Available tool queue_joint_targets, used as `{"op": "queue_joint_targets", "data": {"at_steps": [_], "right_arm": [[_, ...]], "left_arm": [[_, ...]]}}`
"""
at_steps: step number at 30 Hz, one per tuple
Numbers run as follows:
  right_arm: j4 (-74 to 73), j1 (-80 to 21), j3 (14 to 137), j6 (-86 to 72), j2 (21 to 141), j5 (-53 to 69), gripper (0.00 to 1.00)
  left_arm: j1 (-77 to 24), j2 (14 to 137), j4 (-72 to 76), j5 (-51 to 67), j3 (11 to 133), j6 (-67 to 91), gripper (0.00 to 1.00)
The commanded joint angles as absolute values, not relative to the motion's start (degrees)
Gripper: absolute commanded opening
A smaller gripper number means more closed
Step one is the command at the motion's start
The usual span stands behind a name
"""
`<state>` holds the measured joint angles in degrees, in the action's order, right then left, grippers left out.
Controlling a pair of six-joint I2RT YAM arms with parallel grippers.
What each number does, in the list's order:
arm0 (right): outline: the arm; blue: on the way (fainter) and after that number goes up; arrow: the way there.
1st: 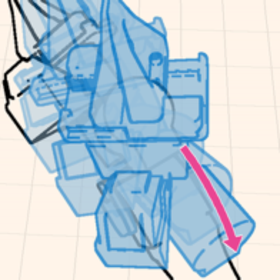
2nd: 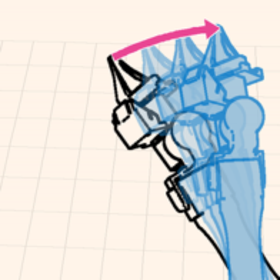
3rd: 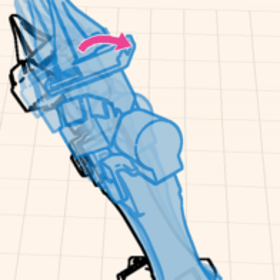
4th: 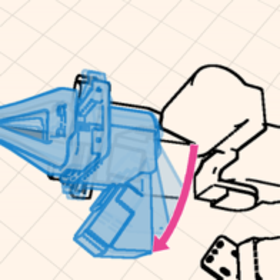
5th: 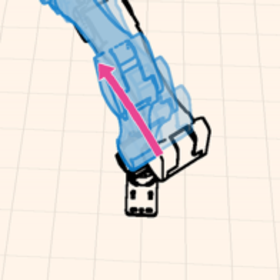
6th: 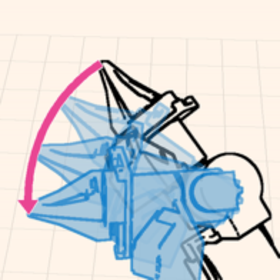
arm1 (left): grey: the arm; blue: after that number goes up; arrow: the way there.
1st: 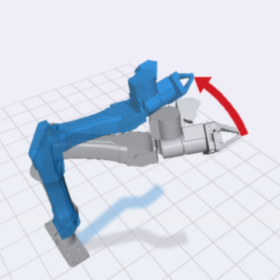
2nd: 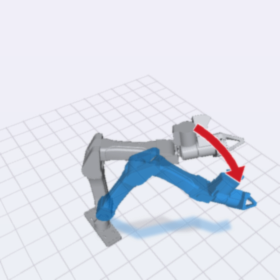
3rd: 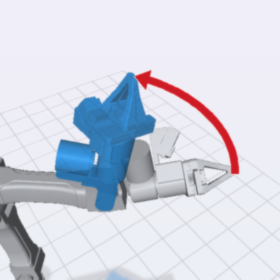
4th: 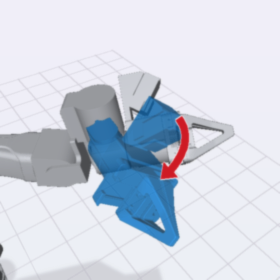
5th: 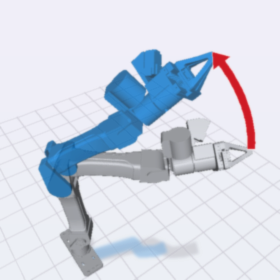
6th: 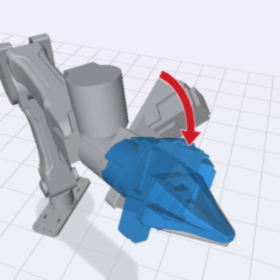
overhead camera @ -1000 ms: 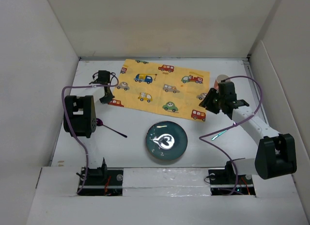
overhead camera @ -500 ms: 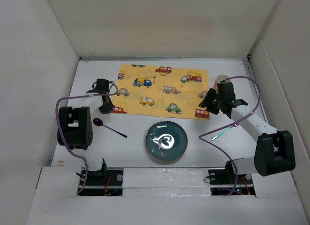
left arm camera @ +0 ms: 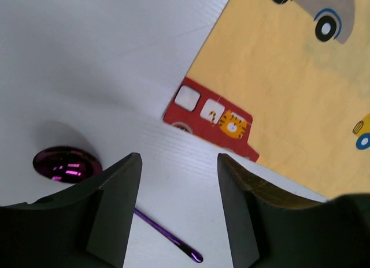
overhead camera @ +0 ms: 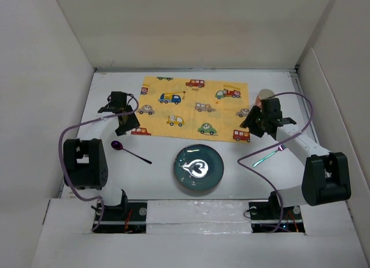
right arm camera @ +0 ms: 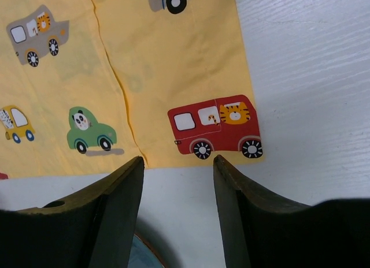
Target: Set the dinner table for one person
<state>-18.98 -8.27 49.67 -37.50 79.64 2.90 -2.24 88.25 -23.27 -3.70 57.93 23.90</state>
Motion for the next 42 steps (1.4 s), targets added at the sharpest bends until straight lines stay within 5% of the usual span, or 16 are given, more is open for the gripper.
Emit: {"op": "queue_joint_targets", "data": {"at_steps": [1,11,19,27,30,31,34,36,39,40,41,42], "right_arm": [[-17.76,-8.09,50.63,-37.88,78.93,2.37,0.57],[-16.17,-8.61,49.04,-38.94,75.76,4.66,0.57],[-16.35,-10.46,52.38,-39.64,73.66,5.1,0.57],[-18.1,-10.46,53.26,-38.23,73.74,3.34,0.57],[-18.37,-10.46,53.0,-38.23,73.39,2.81,0.58],[-18.8,-10.46,53.35,-38.15,73.3,2.64,0.59],[-19.95,-10.46,55.8,-37.97,73.39,1.67,0.59],[-20.3,-10.46,58.52,-38.58,73.82,0.79,0.59],[-20.39,-10.46,62.56,-39.63,74.53,0.26,0.33],[-19.69,-10.46,63.62,-39.81,75.4,-1.65,0.07],[-19.95,-10.46,64.85,-39.9,75.93,-2.54,0.0],[-20.47,-10.46,67.56,-39.9,77.33,-4.11,0.0]], "left_arm": [[-2.46,94.46,-22.24,-1.24,63.1,23.47,0.53],[-5.1,101.95,-22.15,-4.21,64.26,22.24,0.45],[-5.62,100.91,-24.78,-8.52,60.12,20.92,0.02],[-5.62,94.49,-26.98,-8.26,56.08,21.44,0.0],[-5.62,93.34,-28.21,-7.38,55.63,21.45,0.12],[-5.62,92.47,-28.56,-7.47,55.63,21.45,0.27],[-5.62,89.84,-30.05,-8.35,58.09,21.1,0.53],[-5.62,88.34,-31.19,-8.44,61.86,20.83,0.59],[-5.62,85.61,-31.64,-7.12,68.27,20.48,0.61],[-5.62,84.65,-31.47,-6.34,69.86,20.39,0.55],[-5.62,83.94,-31.12,-4.07,72.22,19.96,0.51],[-5.62,82.98,-30.24,-1.95,74.25,19.86,0.37]]}}
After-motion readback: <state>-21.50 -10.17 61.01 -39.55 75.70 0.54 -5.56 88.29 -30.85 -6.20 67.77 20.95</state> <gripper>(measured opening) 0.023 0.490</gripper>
